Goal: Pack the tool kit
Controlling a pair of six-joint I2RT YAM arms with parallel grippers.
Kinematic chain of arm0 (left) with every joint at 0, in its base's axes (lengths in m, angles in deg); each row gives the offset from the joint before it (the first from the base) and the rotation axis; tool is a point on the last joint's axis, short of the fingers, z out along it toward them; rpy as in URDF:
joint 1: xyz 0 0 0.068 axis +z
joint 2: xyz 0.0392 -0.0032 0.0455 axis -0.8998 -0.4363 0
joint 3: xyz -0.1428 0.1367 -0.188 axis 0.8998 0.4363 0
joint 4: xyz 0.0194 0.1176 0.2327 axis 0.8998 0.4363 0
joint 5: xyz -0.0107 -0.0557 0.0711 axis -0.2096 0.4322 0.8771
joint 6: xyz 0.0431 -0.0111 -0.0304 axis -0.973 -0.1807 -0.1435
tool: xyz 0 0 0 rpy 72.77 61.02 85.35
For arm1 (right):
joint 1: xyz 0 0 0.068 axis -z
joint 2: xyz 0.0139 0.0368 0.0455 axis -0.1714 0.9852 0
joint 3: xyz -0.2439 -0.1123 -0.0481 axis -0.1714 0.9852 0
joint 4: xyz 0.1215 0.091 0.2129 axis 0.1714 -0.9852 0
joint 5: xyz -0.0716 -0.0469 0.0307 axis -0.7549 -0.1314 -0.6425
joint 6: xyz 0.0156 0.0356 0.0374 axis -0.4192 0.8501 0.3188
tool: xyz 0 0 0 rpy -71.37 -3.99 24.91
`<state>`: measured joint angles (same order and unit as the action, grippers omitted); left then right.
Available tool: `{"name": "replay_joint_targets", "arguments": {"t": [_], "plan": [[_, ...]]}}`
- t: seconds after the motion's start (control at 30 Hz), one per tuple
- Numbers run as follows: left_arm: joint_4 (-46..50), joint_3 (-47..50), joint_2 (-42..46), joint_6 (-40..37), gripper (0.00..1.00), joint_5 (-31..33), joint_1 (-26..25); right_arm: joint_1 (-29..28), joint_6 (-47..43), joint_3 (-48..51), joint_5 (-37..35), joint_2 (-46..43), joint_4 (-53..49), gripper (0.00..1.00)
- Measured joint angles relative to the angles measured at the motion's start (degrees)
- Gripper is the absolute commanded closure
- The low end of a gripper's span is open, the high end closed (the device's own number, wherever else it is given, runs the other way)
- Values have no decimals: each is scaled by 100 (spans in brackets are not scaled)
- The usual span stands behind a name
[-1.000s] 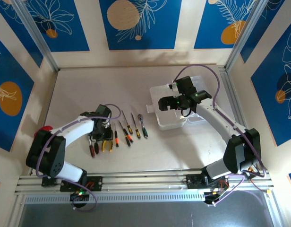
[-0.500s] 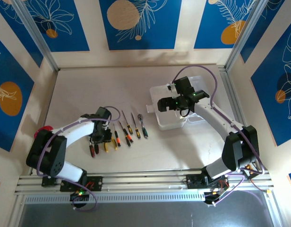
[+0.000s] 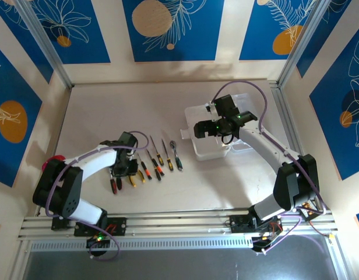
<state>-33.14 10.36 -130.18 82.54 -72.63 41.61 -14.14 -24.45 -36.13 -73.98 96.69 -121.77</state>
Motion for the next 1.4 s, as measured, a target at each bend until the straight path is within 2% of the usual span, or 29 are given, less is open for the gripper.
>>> {"name": "replay_joint_targets", "arguments": {"t": [0.4,0.6,0.8,1.07,1.4], "plan": [[417,-273,-57,-111,100,79,0,0,0,-22,20,26,-17,1],[944,-916,535,-334,100,184,0,2,-2,-26,72,15,-28,1],[1056,-1526,1029,-584,100,127,0,105,-28,-26,243,-114,-46,1],[859,-2175,914,-758,100,-455,-114,219,-50,-26,616,-393,4,1],[107,-3106,85,-811,100,-1257,-758,334,-48,151,1366,-938,221,1]]}}
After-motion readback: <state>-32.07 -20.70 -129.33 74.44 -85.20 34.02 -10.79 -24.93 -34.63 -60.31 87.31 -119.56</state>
